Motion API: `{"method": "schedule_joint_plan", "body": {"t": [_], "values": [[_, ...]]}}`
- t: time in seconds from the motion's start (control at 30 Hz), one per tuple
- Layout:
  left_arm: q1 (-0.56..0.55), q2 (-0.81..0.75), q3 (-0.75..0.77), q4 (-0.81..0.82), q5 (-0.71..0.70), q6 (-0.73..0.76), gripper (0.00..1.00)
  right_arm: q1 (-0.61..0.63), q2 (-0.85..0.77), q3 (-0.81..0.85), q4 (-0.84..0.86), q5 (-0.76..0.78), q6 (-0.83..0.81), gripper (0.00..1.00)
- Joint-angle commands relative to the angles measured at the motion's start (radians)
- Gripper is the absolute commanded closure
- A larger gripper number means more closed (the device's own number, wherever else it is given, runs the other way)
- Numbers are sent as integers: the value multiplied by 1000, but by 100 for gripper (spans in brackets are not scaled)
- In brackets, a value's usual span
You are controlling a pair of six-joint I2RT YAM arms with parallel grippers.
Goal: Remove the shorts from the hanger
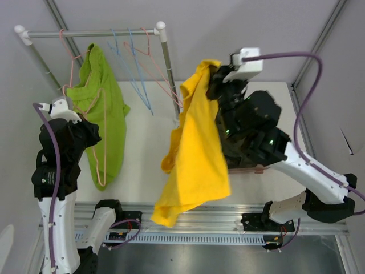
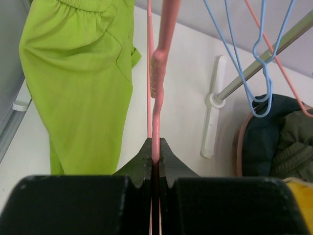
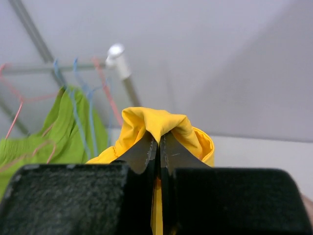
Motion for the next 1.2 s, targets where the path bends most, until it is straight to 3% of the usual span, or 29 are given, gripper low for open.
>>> {"method": "schedule_joint_plan", "body": {"t": [0.0, 0.2, 0.4, 0.6, 0.73, 0.87, 0.97, 1.0, 1.03, 1.1, 1.13, 1.17], "values": [[-2, 2, -2, 51, 6, 40, 100, -110, -11, 131, 39, -53, -85, 100], [-3, 1, -32, 85, -5, 43, 100, -241, 1, 220, 9, -139, -82, 100], [-2, 8, -63, 114, -7, 40, 100, -384, -39, 123, 46, -184, -70, 100], [-2, 31, -60, 137, -19, 40, 100, -628, -51, 158, -64, -335, 97, 100], [-3, 76, -8, 148, -39, 45, 100, -689, -129, -17, -75, -368, 195, 100], [-2, 155, 80, 158, -13, 43, 100, -698, -275, -477, -32, -395, 384, 100], [-2, 226, 153, 178, 38, 51, 100, -698, -325, -739, -67, -450, 563, 100], [-2, 243, 187, 199, 83, 57, 100, -698, -321, -791, -98, -536, 603, 100], [-3, 286, 204, 209, 114, 66, 100, -692, -300, -844, -101, -571, 670, 90], [-2, 336, 268, 221, 183, 97, 100, -654, -290, -1001, -72, -570, 726, 57], [-3, 387, 281, 226, 194, 109, 100, -599, -298, -1051, -52, -558, 761, 22], [-2, 412, 294, 230, 203, 129, 100, -568, -305, -1092, -32, -544, 775, 7]]}}
